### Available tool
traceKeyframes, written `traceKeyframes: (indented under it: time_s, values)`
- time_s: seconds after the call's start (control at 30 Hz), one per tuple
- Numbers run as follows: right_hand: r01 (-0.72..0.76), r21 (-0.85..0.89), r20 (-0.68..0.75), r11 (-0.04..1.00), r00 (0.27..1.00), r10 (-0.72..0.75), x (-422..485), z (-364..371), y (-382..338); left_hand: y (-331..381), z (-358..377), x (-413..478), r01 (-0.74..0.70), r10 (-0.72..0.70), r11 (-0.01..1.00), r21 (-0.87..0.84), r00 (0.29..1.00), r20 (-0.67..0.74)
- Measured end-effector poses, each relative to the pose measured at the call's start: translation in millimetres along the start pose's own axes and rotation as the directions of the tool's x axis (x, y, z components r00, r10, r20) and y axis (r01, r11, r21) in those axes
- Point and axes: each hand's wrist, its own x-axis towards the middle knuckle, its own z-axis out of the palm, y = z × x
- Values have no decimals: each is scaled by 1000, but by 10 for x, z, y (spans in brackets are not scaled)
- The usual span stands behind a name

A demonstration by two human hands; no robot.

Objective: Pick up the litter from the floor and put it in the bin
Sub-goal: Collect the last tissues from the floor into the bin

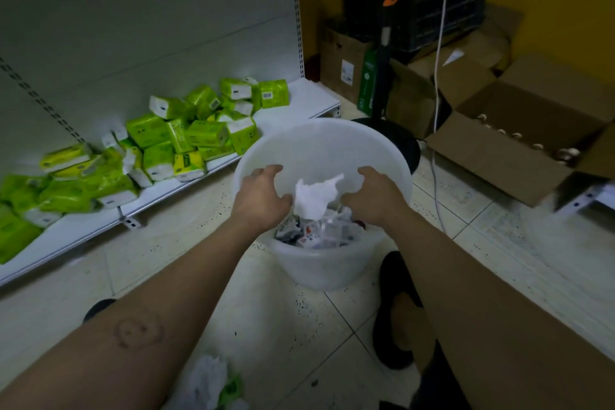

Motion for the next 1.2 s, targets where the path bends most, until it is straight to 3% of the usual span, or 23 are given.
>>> traceKeyframes:
  time_s: [0.1,0.47,0.6,0.7,0.87,1.2]
  values:
    - [17,-116,74,993,997,-8,-50,31,56,-54,49,-146,-26,25,998,52,999,32]
    - [230,-99,128,968,968,-217,-859,223,-253,-423,-175,-988,-29,28,999,15,996,83]
    - [299,-168,258,939,933,-251,-1207,521,-308,-687,-193,-1304,20,-20,1000,3,990,142]
    - [293,-230,386,928,903,-189,-1311,699,-319,-928,-172,-1524,77,-77,997,11,979,189]
    - [194,-225,461,955,884,-71,-1391,1108,-290,-1371,-54,-1810,205,-196,979,-4,941,274]
    - [101,-380,682,920,702,205,-1430,2134,101,-2177,429,-1969,421,-385,907,35,791,475]
